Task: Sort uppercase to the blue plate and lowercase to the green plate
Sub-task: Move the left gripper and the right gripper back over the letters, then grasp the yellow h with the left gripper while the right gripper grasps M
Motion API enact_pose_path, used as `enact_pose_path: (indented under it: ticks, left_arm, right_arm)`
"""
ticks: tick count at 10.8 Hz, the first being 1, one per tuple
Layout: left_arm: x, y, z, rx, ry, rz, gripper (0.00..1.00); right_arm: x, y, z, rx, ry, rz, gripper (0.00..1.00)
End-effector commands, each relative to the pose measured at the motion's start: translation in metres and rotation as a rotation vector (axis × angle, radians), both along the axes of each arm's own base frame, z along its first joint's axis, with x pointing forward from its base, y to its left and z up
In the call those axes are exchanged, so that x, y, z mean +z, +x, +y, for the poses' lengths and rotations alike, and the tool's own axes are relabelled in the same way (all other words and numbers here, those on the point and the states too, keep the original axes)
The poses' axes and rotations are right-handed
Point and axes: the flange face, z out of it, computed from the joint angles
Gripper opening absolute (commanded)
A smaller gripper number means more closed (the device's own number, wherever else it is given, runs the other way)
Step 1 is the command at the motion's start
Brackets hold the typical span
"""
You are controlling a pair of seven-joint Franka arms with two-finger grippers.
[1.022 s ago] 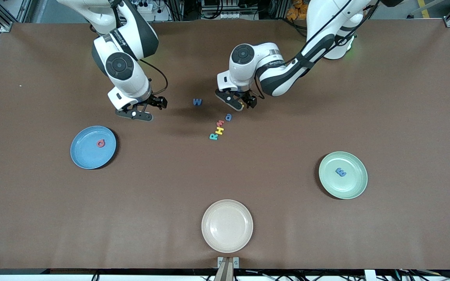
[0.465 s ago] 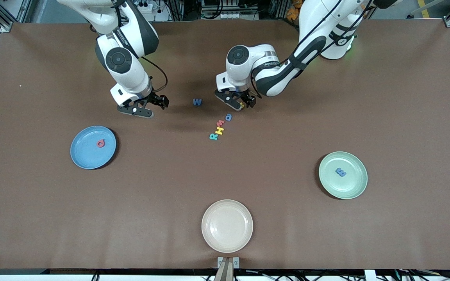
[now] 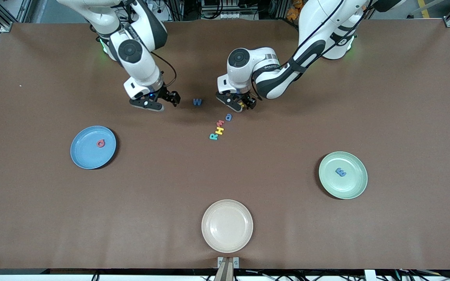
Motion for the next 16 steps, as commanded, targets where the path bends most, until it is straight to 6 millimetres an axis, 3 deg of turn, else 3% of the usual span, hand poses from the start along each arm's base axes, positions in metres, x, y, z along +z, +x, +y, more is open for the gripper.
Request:
enact_pose_path:
  ticks: [1,3,9,12,14,16]
  left_arm:
    - [-0.003,-0.002,-0.002,-0.002,-0.004,-0.024,0.79]
    - [-0.007,-0.002,-0.002,-0.002,-0.005,-0.018,0.77]
    - [-0.01,-0.002,-0.002,-0.006,-0.023,-0.02,0.66]
    - [-0.017,-0.002,0.001,-0.007,-0.013,-0.032,0.63]
    - [-0.017,0.001,0.003,0.001,-0.012,-0.032,0.51]
    - [-0.016,0.002,0.002,0.007,-0.014,-0.034,0.51]
  right_arm:
    - [-0.011,-0.011,0.009,-0.058,0.031,-0.001,0.91]
    - [-0.025,-0.03,0.031,-0.092,0.066,-0.002,0.91]
    - [-0.053,-0.043,0.048,-0.087,0.114,0.031,0.89]
    - [-0.071,-0.061,0.061,-0.056,0.034,-0.007,0.87]
    - [-0.095,-0.078,0.071,-0.062,-0.026,-0.082,0.87]
    - [-0.106,-0.08,0.079,-0.115,-0.046,-0.141,0.9]
